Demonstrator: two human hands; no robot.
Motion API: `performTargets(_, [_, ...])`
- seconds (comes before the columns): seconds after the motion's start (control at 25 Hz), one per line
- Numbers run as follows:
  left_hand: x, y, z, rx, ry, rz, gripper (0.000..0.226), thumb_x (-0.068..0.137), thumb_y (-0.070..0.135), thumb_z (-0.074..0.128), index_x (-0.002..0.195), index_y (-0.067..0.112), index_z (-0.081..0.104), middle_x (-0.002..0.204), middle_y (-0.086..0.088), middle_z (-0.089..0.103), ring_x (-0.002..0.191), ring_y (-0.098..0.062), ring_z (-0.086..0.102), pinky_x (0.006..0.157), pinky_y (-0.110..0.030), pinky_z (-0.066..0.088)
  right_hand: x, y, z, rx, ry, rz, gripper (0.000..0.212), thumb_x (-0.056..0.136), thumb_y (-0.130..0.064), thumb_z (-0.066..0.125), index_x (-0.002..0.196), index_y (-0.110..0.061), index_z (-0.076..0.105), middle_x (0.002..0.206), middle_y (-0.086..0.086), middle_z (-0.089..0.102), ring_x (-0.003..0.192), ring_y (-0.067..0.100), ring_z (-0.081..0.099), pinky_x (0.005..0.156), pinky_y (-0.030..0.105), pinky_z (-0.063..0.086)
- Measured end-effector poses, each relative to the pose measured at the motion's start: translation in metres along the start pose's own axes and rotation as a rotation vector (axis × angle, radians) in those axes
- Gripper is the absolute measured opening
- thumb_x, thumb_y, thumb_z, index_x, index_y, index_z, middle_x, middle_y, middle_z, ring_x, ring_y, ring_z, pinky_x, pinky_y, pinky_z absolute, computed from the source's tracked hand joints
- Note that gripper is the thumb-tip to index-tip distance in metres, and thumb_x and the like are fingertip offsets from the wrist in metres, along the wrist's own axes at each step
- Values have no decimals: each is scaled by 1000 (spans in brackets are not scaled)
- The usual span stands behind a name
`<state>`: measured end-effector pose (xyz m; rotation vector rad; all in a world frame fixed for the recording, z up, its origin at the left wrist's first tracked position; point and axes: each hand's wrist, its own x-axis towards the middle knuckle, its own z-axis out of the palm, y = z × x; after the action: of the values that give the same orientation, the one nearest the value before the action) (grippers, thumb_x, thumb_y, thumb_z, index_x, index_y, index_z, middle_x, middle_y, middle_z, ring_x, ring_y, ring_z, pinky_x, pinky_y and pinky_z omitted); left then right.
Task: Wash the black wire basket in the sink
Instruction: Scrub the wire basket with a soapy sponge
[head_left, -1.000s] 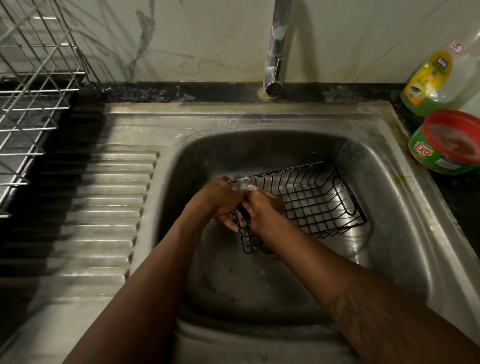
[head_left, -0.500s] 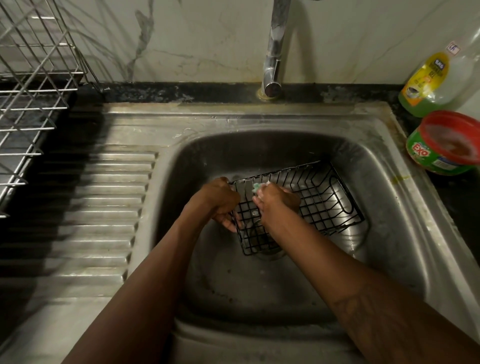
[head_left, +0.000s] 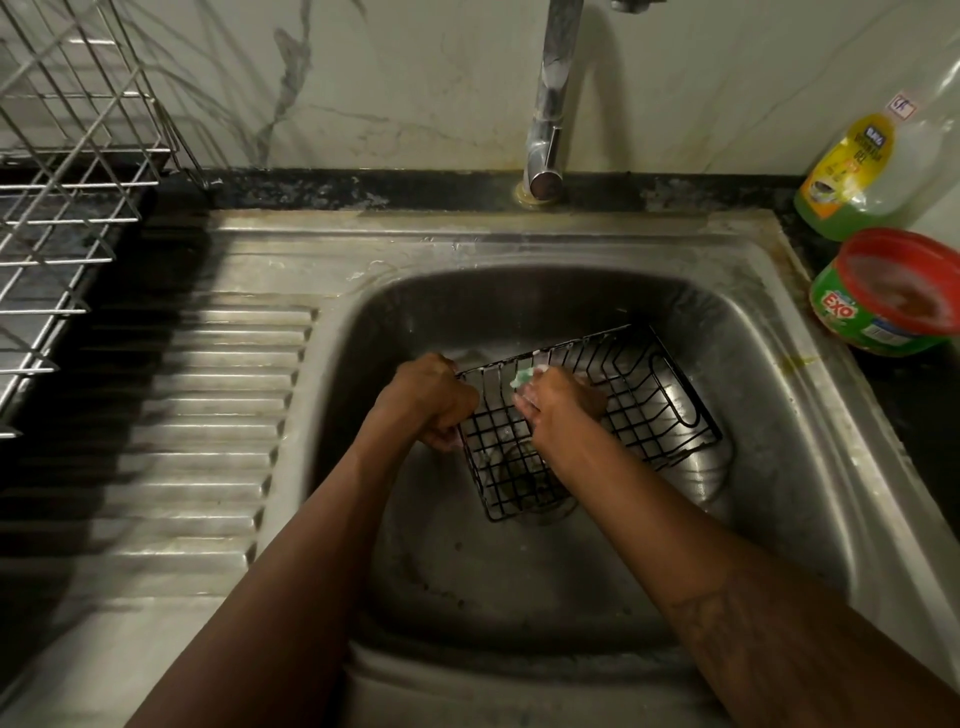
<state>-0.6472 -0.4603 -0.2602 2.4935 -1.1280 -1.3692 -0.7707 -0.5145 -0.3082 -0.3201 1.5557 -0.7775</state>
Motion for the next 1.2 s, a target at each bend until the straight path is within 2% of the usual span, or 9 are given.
performTargets(0.12, [-3,0,0,63,82,6,17,88,14,53,101,12,64,80,-7,77,66,-19,74,71,-32,64,5,10,2,-7,-91,59,27,101,-12,53,124,-2,62,88,4,63,72,12,64,53,21,59])
performTargets(0.24, [-1,-1,1,161,269,97,18,77,26,62,92,17,68,87,-5,67,71,-20,66,62,-30,59,-1,2,6,82,-68,60,18,103,-15,51,113,-5,63,100,11,65,83,17,70,68,32,63])
performTargets(0.36, [4,0,4,265,263,241,23,78,19,66,100,17,70,88,-3,62,63,-10,54,52,-17,41,-9,-13,4,86,-122,35,15,104,-8,48,112,-2,60,99,16,62,82,24,71,74,38,65])
performTargets(0.48, [7,-1,8,232,298,369,27,80,11,70,105,18,73,88,1,66,65,-9,57,56,-15,44,-5,-17,-3,64,-143,91,19,97,7,57,114,2,62,109,20,60,89,27,69,75,31,64])
performTargets(0.6, [10,-4,11,207,396,405,10,87,13,67,84,21,73,85,0,68,71,-13,62,66,-29,58,7,-6,-4,-56,-160,97,20,88,14,65,106,4,65,116,19,66,105,27,69,81,27,62])
performTargets(0.68, [10,-5,11,180,413,425,9,90,16,66,86,20,73,86,0,69,74,-13,64,74,-33,60,12,3,-4,-150,-60,58,18,82,7,75,98,0,71,102,14,74,95,23,74,75,28,61])
performTargets(0.84, [7,-5,13,246,378,519,22,92,10,63,111,19,71,93,-2,68,77,-15,64,72,-31,58,9,10,-4,-111,105,22,14,81,-8,83,91,-4,74,73,5,74,59,9,70,43,19,48])
performTargets(1.08, [9,-5,11,303,363,484,24,89,9,63,109,18,71,92,1,67,73,-12,61,64,-27,53,-3,-10,0,-2,100,-160,13,87,-1,71,83,-13,68,76,6,69,66,15,72,49,19,52])
performTargets(1.2, [7,-5,12,287,337,483,26,92,10,61,114,19,71,105,-1,69,81,-14,64,76,-33,59,7,2,-9,-83,156,-81,11,86,-12,77,95,-8,72,77,4,72,61,11,71,47,20,51])
